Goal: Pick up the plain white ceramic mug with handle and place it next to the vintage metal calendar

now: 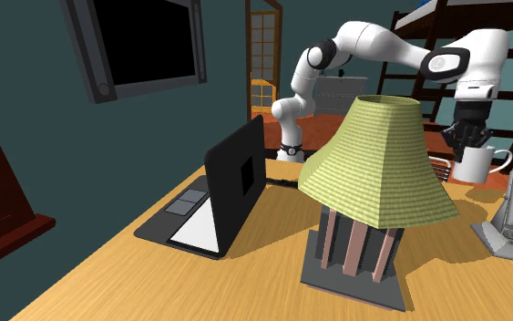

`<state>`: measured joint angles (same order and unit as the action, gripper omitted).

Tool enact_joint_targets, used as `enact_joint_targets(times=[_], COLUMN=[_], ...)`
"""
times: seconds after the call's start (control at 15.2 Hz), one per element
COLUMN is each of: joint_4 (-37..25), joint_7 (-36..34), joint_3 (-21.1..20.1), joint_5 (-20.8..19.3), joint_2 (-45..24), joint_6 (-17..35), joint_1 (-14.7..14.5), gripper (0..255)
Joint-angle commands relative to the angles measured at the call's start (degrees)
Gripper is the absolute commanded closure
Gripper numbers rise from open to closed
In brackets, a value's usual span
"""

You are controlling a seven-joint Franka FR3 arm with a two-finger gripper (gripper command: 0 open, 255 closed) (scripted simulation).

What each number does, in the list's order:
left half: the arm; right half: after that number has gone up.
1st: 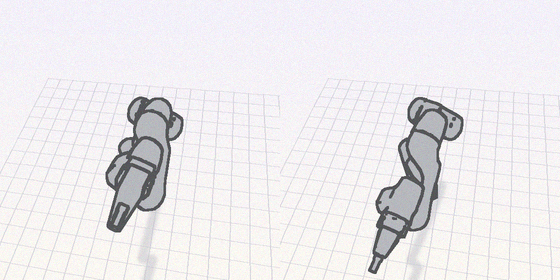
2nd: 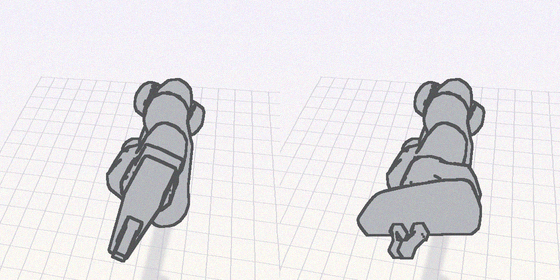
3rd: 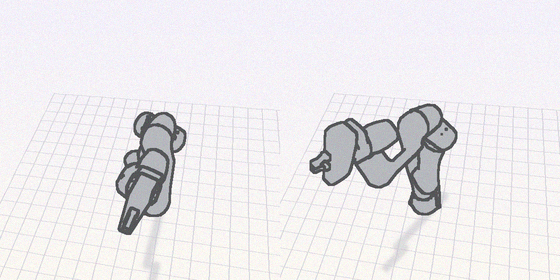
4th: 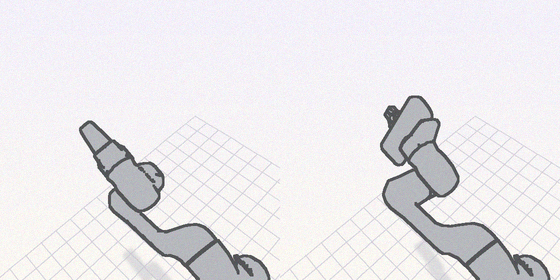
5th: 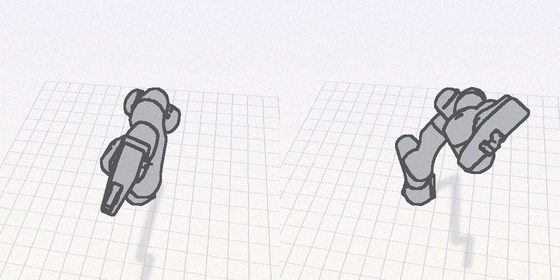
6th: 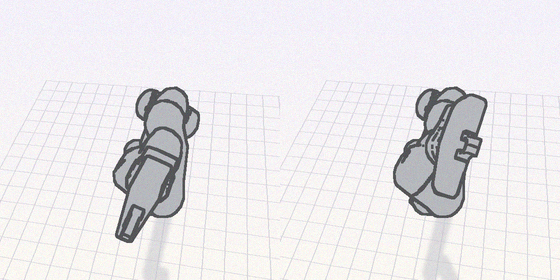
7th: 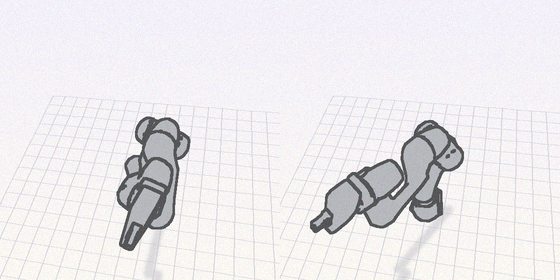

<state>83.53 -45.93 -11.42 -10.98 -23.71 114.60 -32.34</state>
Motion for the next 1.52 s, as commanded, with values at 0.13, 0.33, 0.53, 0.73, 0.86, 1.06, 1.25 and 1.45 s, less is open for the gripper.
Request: enact_joint_targets(times=[0.13,0.33,0.53,0.73,0.86,1.06,1.25,1.45], joint_4=[2.2,3.8,5.2,6.5,7.3,8.3,8.9,8.9], joint_7=[-0.4,-0.7,-1.1,-1.4,-1.7,-2.0,-2.3,-2.3], joint_3=[0.1,0.2,0.4,0.5,0.6,0.8,0.9,0.9], joint_5=[-0.3,-0.6,-0.8,-1.1,-1.4,-1.7,-1.9,-1.9], joint_2=[-0.6,-1.1,-1.7,-2.4,-2.9,-3.8,-4.3,-4.3], joint_6=[2.8,4.9,6.9,8.8,10.1,12.0,13.1,13.1], joint_1=[0.0,0.1,0.1,0.0,0.0,0.0,-0.1,-0.1], gripper=[255,255,255,255,255,255,255,255])
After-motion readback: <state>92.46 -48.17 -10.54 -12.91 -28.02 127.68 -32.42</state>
